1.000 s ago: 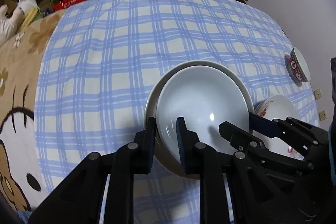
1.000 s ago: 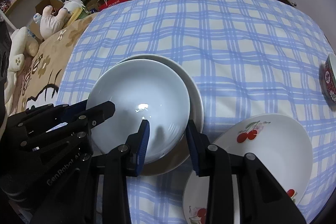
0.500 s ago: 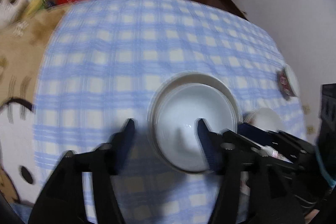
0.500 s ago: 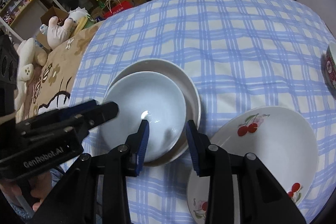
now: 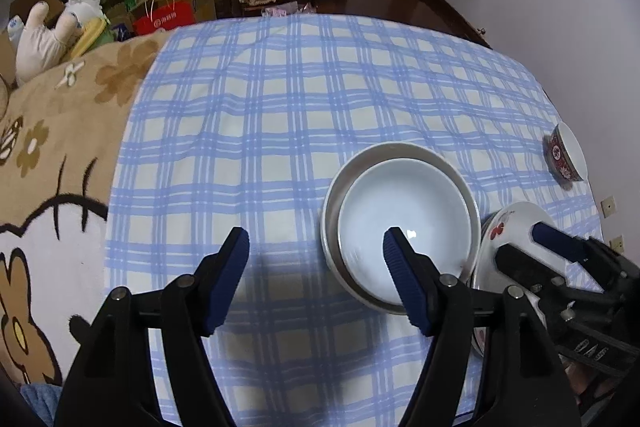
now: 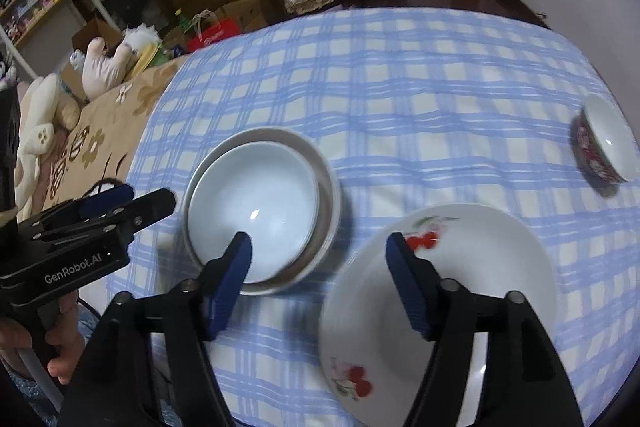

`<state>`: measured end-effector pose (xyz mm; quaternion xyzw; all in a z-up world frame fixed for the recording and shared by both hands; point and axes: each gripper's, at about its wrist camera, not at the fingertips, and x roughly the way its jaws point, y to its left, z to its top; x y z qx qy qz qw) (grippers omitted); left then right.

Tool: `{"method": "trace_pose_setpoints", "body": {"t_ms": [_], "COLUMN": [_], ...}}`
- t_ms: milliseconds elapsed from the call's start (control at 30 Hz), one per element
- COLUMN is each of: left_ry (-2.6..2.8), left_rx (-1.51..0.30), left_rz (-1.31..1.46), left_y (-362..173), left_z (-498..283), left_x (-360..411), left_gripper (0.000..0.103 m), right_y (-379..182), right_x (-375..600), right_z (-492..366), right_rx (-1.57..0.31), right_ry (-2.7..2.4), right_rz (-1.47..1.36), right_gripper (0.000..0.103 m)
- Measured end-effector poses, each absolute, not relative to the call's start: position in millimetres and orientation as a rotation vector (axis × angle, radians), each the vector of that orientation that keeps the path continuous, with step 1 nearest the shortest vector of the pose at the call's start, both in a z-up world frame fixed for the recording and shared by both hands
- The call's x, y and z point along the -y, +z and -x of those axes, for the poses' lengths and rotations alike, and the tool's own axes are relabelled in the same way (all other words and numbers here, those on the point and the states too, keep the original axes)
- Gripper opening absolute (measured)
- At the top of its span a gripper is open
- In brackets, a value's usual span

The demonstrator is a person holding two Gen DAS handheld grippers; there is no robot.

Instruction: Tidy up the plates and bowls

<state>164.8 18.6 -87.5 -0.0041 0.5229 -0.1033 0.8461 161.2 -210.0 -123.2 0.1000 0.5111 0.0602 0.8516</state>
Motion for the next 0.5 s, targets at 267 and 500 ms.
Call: {"method": "trace_pose_setpoints", "body": {"t_ms": [267,500], "left_ry": [-0.236,-0.25], "left_rx": [-1.043,-1.009], "left_rz": [-0.026,-0.085], "left_y": [-60,-37], "left_z": [-146,-148], "left_x": [5,41], "left_gripper": [0.085,0.087], "right_y": [-102,-86], "right_x": [277,323], "right_z": [-139,-128], "right_rx": [-1.025,-0.982], "right_ry": [0.035,-0.032], "right_rz": [-0.278,-0.255], "right_gripper": [0.091,0.093]}}
